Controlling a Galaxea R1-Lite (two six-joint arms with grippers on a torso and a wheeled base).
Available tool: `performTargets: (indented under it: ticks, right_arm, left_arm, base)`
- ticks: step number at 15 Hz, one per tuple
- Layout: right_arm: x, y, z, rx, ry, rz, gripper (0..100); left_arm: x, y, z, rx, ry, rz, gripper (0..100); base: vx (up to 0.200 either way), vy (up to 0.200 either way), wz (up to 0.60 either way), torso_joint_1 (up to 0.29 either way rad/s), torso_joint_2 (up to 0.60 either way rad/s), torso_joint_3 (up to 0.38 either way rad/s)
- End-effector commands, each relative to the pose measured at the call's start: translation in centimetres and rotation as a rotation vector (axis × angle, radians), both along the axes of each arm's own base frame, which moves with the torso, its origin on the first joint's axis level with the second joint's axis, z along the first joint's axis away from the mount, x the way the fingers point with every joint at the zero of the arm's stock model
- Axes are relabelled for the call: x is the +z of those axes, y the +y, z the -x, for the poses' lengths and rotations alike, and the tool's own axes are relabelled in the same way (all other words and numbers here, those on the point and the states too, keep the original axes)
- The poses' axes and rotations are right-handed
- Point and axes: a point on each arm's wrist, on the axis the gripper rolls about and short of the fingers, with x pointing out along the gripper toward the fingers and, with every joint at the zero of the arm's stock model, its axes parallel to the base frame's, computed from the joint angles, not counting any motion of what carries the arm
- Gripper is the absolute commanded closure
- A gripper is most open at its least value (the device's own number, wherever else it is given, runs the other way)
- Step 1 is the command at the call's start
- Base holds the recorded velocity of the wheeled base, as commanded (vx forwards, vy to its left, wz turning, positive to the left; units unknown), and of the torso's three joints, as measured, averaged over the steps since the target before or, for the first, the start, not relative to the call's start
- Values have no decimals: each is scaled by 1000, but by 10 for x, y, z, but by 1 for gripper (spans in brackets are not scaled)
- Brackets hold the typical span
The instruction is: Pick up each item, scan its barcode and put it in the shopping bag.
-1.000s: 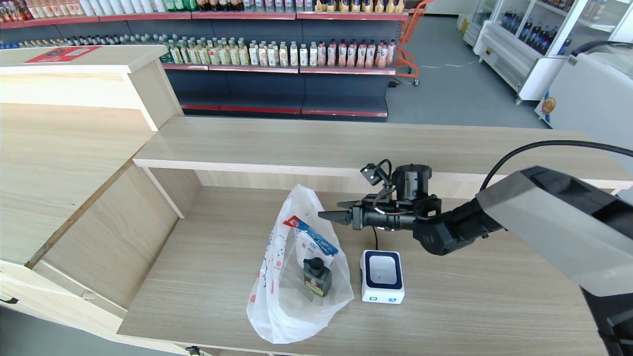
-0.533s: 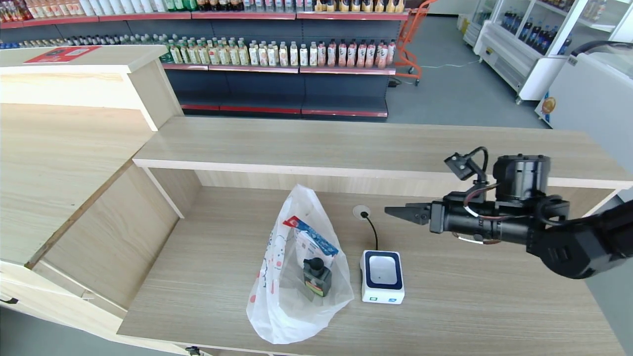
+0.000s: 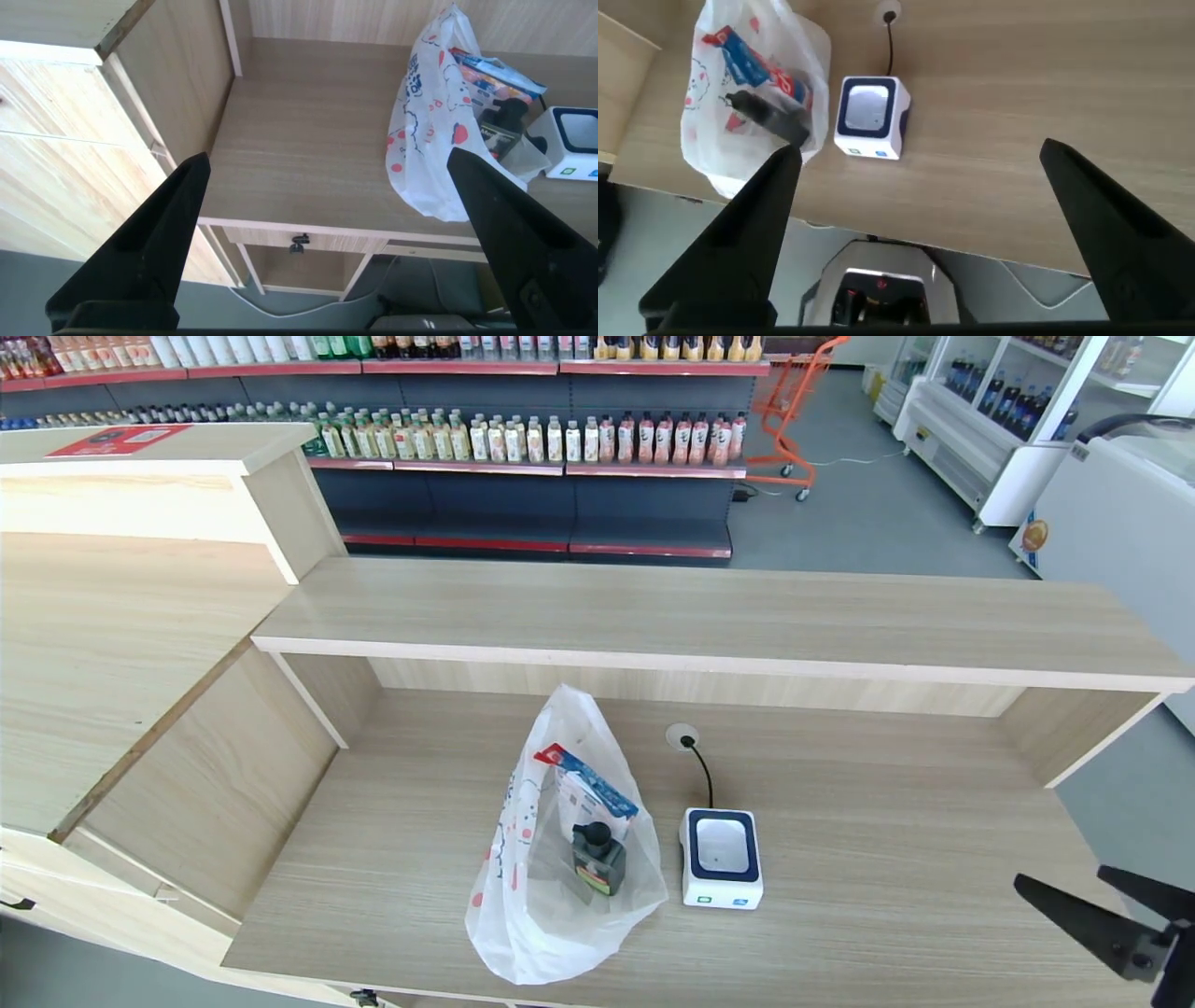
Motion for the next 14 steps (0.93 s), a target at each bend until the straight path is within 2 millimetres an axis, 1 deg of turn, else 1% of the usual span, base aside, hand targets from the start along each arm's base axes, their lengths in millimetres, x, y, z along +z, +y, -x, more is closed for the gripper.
performTargets:
  ticks: [1, 2, 3, 4, 6, 11, 12, 14]
  right_arm:
    - [-58, -4, 91, -212, -144, 96, 0]
    - [-64, -4, 100, -203, -190, 87, 0]
    - [-66, -5, 107, -138, -289, 138, 0]
    - [-66, -5, 108, -162, -308, 194, 0]
    - [-66, -6, 108, -218, -298, 190, 0]
    - [-70, -6, 108, -234, -258, 152, 0]
    - [-70, -6, 108, -234, -256, 149, 100]
    - [-70, -6, 108, -236, -255, 146, 100]
  left_arm:
    - [0, 0, 0, 0, -1, 1, 0]
    - [0, 0, 0, 0, -1, 1, 0]
    - [0, 0, 0, 0, -1, -1, 0]
    - [0, 0, 0, 0, -1, 1, 0]
    - [0, 0, 0, 0, -1, -1, 0]
    - [0, 0, 0, 0, -1, -1, 0]
    - [0, 0, 0, 0, -1, 1, 0]
    - [0, 0, 0, 0, -1, 1, 0]
  base:
    - [0, 0, 0, 0, 0, 0]
    - [0, 0, 0, 0, 0, 0]
    - [0, 0, 0, 0, 0, 0]
    - [0, 0, 0, 0, 0, 0]
    - [0, 0, 0, 0, 0, 0]
    - [0, 0, 0, 0, 0, 0]
    - [0, 0, 0, 0, 0, 0]
    - [0, 0, 0, 0, 0, 0]
